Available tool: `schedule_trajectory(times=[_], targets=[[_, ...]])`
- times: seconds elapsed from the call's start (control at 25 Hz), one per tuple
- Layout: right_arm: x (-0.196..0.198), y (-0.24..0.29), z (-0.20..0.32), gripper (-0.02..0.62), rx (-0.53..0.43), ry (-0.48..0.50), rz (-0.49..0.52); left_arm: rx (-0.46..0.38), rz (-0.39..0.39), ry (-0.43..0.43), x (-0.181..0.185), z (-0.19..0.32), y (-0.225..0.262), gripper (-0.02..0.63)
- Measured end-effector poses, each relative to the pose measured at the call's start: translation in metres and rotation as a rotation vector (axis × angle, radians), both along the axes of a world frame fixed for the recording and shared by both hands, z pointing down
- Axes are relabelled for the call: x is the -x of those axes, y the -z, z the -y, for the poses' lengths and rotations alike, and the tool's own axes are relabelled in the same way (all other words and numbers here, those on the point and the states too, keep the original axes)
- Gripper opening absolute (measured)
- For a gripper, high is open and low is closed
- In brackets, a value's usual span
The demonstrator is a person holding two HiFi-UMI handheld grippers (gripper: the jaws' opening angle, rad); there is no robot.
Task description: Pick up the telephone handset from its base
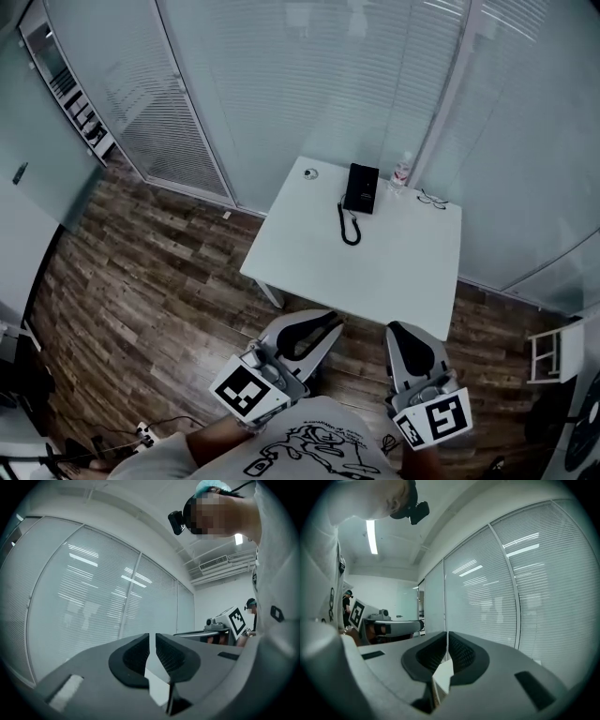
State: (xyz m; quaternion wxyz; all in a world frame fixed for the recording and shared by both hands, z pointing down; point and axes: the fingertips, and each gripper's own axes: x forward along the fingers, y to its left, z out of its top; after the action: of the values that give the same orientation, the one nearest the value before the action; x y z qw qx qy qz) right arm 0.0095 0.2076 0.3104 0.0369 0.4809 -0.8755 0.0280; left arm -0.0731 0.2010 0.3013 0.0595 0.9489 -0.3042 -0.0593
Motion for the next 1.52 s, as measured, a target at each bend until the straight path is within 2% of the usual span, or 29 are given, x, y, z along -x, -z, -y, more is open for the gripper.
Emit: schedule_trajectory(times=[0.24, 0.36, 0.64, 0.96, 1.04, 1.16, 1.52], targets=[[0.028, 0.004, 0.05, 0.011, -0.002, -0.028, -0.007, -0.036, -0.02, -0.016, 0.035, 0.053, 0.007, 0.04], [0.038, 0.002, 0.063, 0.011, 0.003, -0.048, -0.004, -0.005, 0.021, -0.03, 0.046, 0.067, -0.006, 0.04], [0.042, -0.014, 0.092, 0.011, 0.043, -0.064, -0.004, 0.029, 0.015, -0.052, 0.047, 0.098, -0.017, 0.04], [0.043, -0.018, 0.122, 0.011, 0.047, -0.019, -0.001, 0.033, 0.002, -0.012, 0.046, 0.124, -0.017, 0.04], [0.04, -0.019, 0.132, 0.012, 0.047, -0.007, -0.001, 0.015, -0.012, -0.005, 0.043, 0.133, -0.015, 0.04], [0.028, -0.02, 0.15, 0.011, 0.047, 0.006, 0.002, 0.051, 0.032, 0.004, 0.031, 0.149, -0.026, 0.04], [-0.045, -0.016, 0.202, 0.011, 0.041, -0.017, 0.016, 0.043, 0.028, -0.012, -0.043, 0.2, -0.018, 0.04]])
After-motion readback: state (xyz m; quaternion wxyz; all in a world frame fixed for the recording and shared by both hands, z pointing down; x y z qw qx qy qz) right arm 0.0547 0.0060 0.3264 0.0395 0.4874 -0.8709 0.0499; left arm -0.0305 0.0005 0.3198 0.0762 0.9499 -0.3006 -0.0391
